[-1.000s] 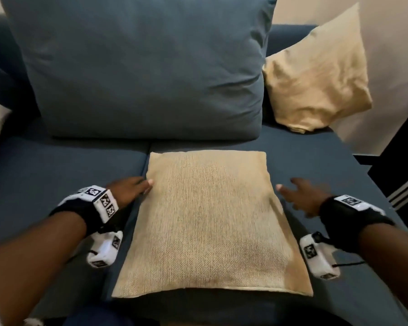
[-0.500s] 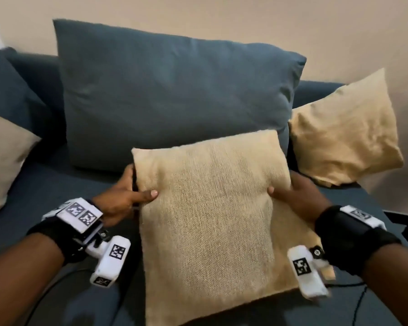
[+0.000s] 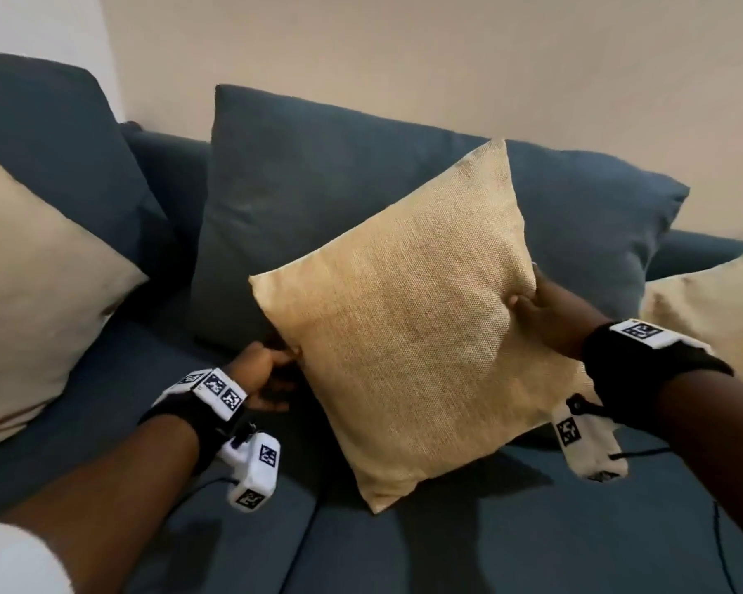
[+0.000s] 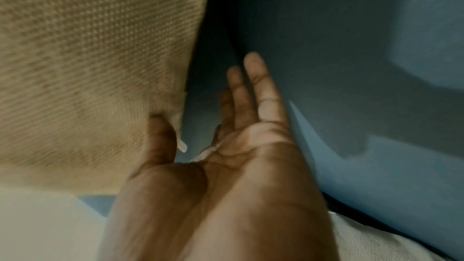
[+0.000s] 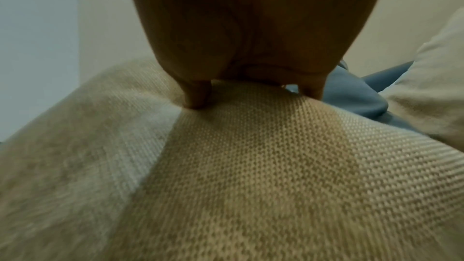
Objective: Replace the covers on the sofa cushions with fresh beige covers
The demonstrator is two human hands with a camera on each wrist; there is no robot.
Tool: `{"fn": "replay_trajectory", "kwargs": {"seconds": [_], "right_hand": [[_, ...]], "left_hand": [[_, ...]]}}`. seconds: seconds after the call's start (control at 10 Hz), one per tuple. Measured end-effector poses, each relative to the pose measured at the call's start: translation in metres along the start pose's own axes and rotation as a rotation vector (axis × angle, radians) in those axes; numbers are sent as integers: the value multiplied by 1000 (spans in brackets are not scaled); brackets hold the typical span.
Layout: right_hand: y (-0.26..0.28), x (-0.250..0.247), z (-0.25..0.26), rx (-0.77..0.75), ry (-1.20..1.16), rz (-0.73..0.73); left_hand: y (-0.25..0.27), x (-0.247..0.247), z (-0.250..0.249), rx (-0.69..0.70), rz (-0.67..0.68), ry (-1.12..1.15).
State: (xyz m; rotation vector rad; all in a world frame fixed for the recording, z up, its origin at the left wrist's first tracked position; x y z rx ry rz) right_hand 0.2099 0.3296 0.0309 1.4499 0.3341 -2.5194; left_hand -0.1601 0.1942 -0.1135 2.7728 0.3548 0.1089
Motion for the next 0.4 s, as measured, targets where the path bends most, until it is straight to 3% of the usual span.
{"fn": "replay_trajectory", "kwargs": {"seconds": [0.1,0.2,0.4], "right_hand": [[9,-6,-7,13,13,-119],[25,-15,-6,74,32,-134],[104,-29,18,105,194,-96]], "left_hand": [[-3,10,18,-14,75,-33],[4,9,20,-8,98,-82],[41,-10,5,92,-24,-608]]}}
Point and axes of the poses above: each hand's wrist, its own y-axis away from the middle knuckle, its own x-axis out of the palm, z = x × y, the point moved 8 cm from there along -y, towards the middle knuckle, and after that the axes turned 4 degrees about z, right-handed, at the moved point
